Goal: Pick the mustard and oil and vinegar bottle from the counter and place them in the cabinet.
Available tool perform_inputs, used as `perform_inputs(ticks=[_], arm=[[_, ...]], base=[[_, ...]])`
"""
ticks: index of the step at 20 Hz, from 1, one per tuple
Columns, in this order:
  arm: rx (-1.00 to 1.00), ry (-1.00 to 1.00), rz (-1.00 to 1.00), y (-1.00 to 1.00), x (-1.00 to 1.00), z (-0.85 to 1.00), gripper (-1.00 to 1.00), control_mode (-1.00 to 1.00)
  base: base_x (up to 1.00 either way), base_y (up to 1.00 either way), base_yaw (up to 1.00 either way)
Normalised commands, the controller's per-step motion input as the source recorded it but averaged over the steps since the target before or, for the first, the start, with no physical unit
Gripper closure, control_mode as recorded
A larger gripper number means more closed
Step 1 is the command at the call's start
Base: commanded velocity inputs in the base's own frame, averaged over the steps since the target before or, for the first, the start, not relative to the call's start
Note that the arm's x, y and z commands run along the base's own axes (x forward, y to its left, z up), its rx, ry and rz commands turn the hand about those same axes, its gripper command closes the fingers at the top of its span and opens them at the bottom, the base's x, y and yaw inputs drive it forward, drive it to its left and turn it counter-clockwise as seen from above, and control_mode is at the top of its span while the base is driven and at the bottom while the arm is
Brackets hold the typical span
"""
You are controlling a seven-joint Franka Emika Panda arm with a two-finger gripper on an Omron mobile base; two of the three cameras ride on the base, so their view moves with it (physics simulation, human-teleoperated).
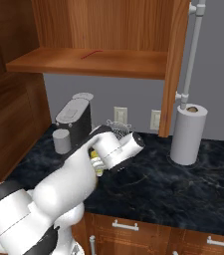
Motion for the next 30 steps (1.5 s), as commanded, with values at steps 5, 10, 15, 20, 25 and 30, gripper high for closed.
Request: perform_inputs(ticks=[5, 10, 15, 20, 25, 30], arm=[[0.04, 0.0, 0.07, 0.0, 0.02, -0.02, -1.0, -1.0], [0.1, 0.0, 0.1, 0.0, 0.0, 0.0, -1.0, -1.0], [0.1, 0.0, 0.1, 0.0, 0.01, 0.0, 1.0, -1.0], [0.05, 0.0, 0.09, 0.0, 0.0, -0.01, 1.0, -1.0], [0.05, -0.02, 0.06, 0.0, -0.17, 0.0, 1.0, -1.0], [0.07, -0.05, 0.07, 0.0, -0.27, 0.0, 1.0, -1.0]], base=[[0.0, 0.0, 0.0], [0.0, 0.0, 0.0], [0.0, 0.0, 0.0], [0.0, 0.0, 0.0], [0.0, 0.0, 0.0], [0.0, 0.0, 0.0]])
